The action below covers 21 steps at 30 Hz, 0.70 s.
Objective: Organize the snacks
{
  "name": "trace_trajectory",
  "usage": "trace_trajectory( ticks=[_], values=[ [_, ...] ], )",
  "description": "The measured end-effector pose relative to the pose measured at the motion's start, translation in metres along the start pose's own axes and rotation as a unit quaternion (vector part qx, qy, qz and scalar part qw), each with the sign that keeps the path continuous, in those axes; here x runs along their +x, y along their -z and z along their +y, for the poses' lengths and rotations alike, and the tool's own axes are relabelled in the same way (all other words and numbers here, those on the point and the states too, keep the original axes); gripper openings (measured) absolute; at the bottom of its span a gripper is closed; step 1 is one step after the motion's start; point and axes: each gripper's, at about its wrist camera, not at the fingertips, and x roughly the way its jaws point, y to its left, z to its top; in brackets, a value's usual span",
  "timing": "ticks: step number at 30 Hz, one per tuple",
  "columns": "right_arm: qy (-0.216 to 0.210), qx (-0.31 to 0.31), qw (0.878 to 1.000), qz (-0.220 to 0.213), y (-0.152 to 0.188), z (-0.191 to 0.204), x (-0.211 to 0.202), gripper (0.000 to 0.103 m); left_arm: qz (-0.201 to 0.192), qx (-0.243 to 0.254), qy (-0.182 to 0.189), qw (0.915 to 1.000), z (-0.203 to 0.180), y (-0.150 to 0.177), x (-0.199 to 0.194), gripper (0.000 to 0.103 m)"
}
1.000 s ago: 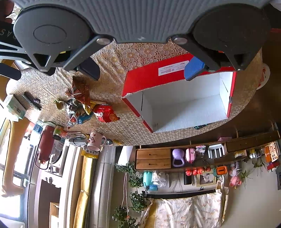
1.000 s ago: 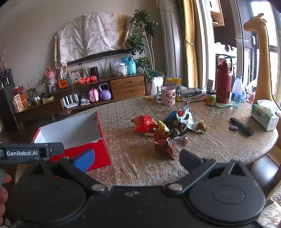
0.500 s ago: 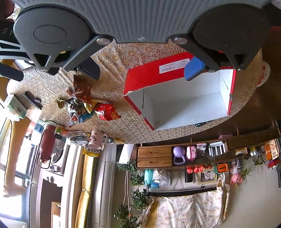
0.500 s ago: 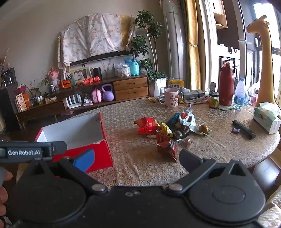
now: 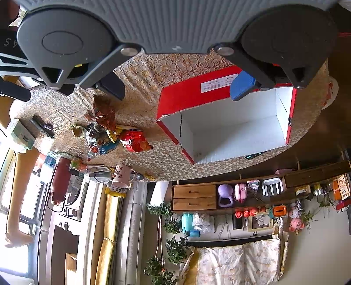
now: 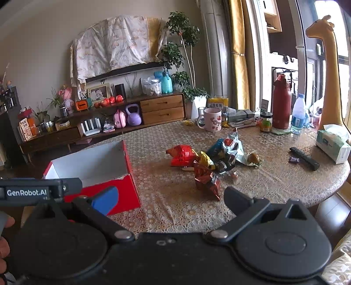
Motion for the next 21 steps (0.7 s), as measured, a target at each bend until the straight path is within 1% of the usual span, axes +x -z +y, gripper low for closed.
trace_trajectory(
  ticks=[12,21],
  values=[
    [-0.007,-0.004,1.000,-0.005,-0.0015,0.0019,-0.0022,0.102,0.004,-0.007,0.010,0.9999,0.0029,0.0001,0.0010,0.103],
    [-0.005,-0.002,1.000,-0.007,-0.0025,0.0004,-0.0036,0.103,0.002,-0.005,0.008,1.0000,0.0025,-0.0007,0.0002,0.103]
  ],
)
